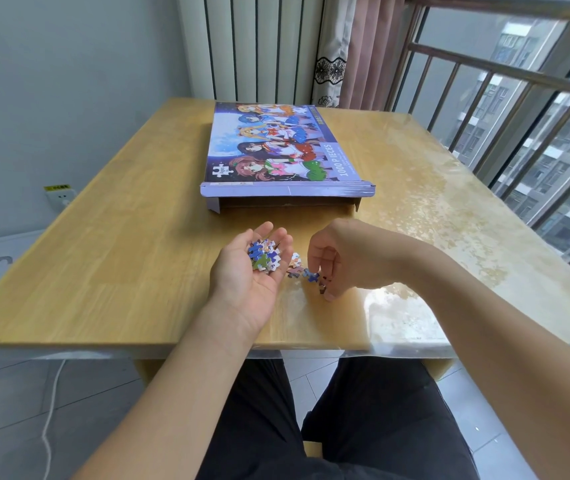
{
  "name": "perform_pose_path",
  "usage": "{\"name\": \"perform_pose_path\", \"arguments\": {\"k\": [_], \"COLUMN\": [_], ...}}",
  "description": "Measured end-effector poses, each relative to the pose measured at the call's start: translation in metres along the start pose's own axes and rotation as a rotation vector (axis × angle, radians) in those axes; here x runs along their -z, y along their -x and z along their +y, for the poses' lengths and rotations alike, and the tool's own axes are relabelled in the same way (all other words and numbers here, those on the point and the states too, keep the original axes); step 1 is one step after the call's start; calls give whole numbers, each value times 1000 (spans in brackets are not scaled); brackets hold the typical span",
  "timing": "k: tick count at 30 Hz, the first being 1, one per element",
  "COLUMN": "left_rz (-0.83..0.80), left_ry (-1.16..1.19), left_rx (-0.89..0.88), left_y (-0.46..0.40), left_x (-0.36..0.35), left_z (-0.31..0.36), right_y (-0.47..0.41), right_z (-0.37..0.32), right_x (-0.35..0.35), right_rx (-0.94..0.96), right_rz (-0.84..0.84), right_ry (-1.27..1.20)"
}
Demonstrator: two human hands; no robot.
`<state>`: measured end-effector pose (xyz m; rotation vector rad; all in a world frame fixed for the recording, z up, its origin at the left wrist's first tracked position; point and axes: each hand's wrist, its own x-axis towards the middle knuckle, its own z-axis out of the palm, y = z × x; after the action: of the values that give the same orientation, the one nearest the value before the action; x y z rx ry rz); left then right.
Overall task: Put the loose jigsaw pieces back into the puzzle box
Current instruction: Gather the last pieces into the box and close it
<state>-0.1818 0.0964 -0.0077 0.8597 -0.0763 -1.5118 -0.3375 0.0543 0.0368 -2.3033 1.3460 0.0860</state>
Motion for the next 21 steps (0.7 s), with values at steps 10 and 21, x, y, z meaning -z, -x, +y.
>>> {"name": "perform_pose_path", "arguments": {"k": [10,21], "left_rz": [6,-14], "left_ry": [-5,-1], "left_rx": [2,17], "left_y": [-1,-1], "left_x": [0,0], "left_z": [0,0], "right_y": [5,4], "right_z": [2,7], "right_x": [-11,5], "right_rx": [145,224], "right_rz": [73,13], "right_ry": [-83,-735]}}
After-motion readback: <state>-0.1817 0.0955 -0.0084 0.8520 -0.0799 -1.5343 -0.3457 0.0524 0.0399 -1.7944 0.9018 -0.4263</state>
